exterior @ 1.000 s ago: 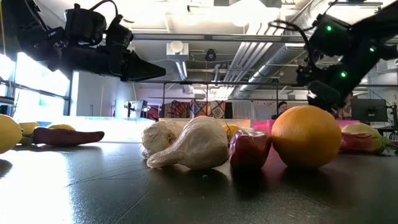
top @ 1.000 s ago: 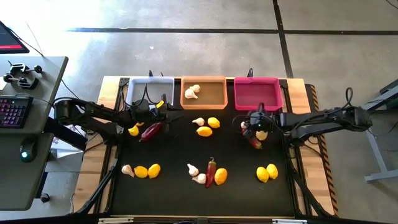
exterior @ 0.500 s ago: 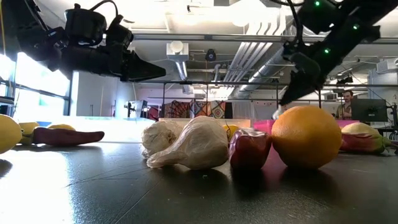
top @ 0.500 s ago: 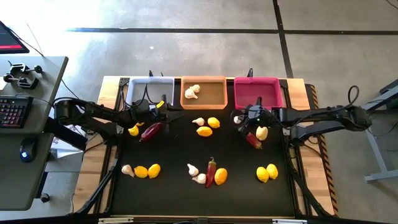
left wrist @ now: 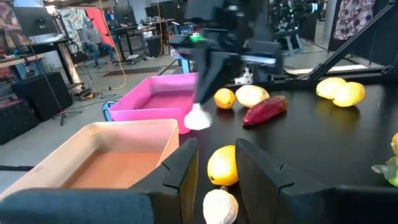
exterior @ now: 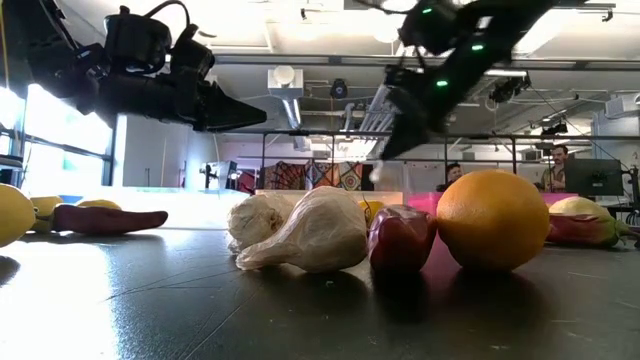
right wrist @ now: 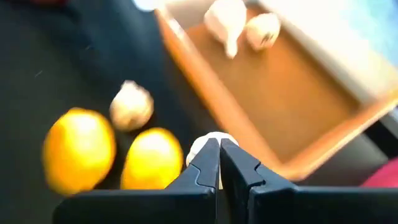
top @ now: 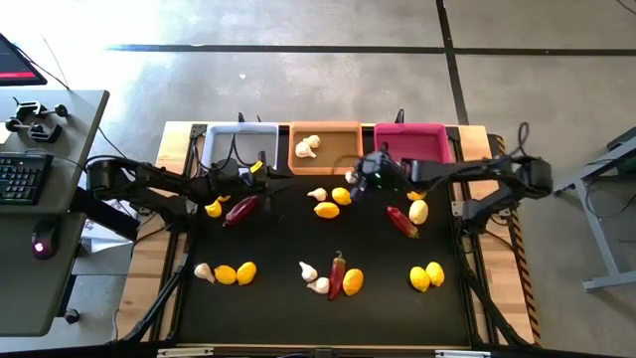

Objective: Sort produce into baskets
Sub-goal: Put the white garlic into the orange bin

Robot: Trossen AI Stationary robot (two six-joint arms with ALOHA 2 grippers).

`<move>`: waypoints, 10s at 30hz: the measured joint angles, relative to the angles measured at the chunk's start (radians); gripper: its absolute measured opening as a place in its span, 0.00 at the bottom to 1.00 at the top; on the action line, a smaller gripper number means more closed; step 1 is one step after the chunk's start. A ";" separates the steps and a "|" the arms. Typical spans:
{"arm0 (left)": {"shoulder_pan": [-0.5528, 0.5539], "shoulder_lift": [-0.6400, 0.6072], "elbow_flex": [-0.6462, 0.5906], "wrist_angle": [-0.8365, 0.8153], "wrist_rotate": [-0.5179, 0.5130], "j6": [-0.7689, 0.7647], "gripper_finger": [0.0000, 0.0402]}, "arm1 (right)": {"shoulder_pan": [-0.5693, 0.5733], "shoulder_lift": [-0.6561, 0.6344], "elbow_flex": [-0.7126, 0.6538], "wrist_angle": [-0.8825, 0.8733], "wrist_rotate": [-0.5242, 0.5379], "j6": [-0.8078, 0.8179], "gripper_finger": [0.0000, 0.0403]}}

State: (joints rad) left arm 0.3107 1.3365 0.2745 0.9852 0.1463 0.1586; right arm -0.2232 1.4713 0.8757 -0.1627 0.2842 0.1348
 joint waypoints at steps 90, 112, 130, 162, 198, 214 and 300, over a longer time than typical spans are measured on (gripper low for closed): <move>-0.069 0.000 0.000 -0.064 -0.003 -0.007 0.18 | 0.317 -0.006 -0.198 0.256 0.029 0.072 0.00; -0.288 0.000 0.085 -0.337 0.111 0.142 0.09 | 0.332 -0.005 -0.199 0.257 0.020 0.022 0.26; -0.432 0.142 0.261 -0.577 0.171 0.265 0.09 | 0.332 -0.004 -0.199 0.264 0.061 0.022 0.44; -0.450 0.473 0.440 -0.696 0.171 0.253 0.02 | 0.349 -0.004 -0.199 0.280 0.062 -0.031 0.44; 0.216 0.561 0.986 -1.383 -0.240 0.289 0.01 | 0.349 0.034 -0.199 0.288 0.087 -0.020 0.44; 0.163 0.563 0.987 -1.413 -0.265 0.299 0.27 | 0.348 0.062 -0.199 0.296 0.089 -0.020 0.44; -0.689 0.136 0.516 -2.119 0.290 -0.575 0.43 | 0.263 0.062 -0.183 0.377 0.030 -0.046 0.44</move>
State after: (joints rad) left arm -0.3784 1.4725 0.7902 -1.1338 0.4366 -0.4167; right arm 0.0399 1.5330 0.6922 0.2146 0.3141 0.0891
